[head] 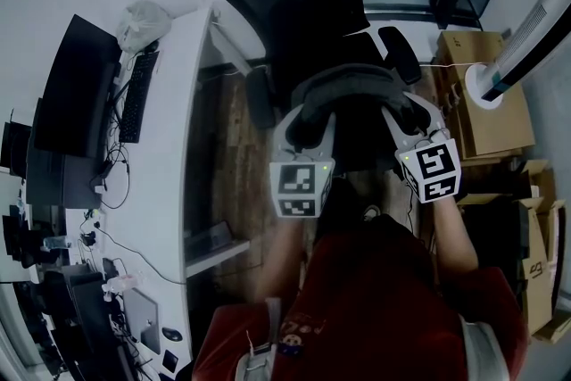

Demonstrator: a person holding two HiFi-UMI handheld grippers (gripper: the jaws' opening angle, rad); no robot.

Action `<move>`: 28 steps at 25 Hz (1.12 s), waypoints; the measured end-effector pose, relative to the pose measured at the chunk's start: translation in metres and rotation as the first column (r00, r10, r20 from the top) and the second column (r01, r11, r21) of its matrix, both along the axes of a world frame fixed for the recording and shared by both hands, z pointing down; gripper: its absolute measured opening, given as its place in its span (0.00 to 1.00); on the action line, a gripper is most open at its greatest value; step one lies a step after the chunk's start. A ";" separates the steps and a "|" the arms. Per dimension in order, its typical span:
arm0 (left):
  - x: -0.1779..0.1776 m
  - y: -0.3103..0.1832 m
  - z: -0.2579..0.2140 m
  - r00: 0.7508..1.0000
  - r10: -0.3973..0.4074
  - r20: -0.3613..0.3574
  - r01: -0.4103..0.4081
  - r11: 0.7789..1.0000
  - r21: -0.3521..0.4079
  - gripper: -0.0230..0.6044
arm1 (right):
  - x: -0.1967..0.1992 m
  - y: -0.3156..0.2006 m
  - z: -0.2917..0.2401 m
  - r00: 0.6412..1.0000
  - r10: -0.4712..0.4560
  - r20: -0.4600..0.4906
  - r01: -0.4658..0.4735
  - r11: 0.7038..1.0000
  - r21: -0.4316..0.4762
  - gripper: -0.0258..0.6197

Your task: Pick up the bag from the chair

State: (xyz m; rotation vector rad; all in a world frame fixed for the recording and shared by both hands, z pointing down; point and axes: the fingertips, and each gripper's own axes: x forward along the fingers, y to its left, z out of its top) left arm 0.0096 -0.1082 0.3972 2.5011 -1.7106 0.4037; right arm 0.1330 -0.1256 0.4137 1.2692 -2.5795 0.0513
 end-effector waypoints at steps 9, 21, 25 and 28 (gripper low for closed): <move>0.000 0.002 0.001 1.000 -0.006 0.007 0.006 1.000 -0.011 0.33 | 0.000 0.001 0.002 1.000 -0.001 0.000 0.001 1.000 -0.009 0.27; -0.002 -0.004 -0.003 1.000 -0.014 0.008 0.014 1.000 -0.011 0.33 | -0.002 -0.006 -0.002 1.000 -0.007 0.002 0.007 1.000 -0.002 0.27; -0.002 -0.007 -0.004 1.000 -0.020 0.010 0.020 1.000 -0.013 0.33 | -0.002 -0.010 -0.004 1.000 -0.008 0.002 0.008 1.000 0.002 0.27; 0.001 -0.008 -0.006 1.000 -0.018 0.003 0.018 1.000 -0.011 0.33 | 0.000 -0.011 -0.005 1.000 -0.008 0.000 0.008 1.000 0.005 0.27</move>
